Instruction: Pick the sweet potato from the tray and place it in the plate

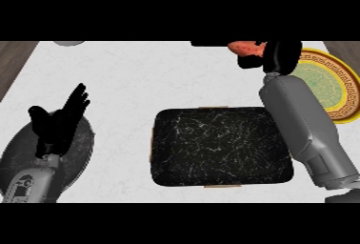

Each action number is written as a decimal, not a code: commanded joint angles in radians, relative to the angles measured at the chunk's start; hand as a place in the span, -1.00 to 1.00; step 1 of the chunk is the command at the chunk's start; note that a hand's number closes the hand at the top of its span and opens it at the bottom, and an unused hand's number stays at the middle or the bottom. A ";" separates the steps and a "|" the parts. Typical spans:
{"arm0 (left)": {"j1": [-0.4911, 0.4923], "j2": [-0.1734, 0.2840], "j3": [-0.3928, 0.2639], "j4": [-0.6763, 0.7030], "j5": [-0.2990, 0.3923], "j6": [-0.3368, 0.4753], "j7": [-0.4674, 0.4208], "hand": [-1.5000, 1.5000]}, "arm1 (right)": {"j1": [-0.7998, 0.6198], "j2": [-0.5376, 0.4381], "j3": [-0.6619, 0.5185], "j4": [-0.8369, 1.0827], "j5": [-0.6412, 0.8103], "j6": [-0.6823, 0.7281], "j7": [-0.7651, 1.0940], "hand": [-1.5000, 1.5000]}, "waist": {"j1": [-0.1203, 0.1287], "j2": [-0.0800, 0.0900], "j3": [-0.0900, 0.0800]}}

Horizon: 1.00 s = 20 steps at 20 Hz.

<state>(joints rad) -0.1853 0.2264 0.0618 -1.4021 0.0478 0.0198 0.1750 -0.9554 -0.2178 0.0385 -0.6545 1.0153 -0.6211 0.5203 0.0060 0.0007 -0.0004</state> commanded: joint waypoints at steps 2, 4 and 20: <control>0.084 -0.043 -0.050 -0.092 -0.033 0.025 0.003 0.00 | 0.039 -0.077 -0.109 0.006 -0.083 -0.058 -0.040 1.00 | 0.010 0.001 0.001; 0.020 0.004 0.010 -0.028 0.005 -0.013 0.019 0.00 | 0.039 -0.074 -0.119 0.003 -0.075 -0.076 -0.018 1.00 | 0.002 0.002 0.001; -0.004 -0.019 -0.007 -0.011 -0.027 -0.013 0.011 0.00 | 0.121 -0.336 -0.309 0.345 -0.282 0.127 -0.442 1.00 | 0.022 0.011 0.003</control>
<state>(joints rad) -0.2003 0.2107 0.0610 -1.4079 0.0334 0.0028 0.1880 -0.8457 -0.5273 -0.2428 -0.3798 0.7726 -0.5815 0.1513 0.0249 0.0114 0.0018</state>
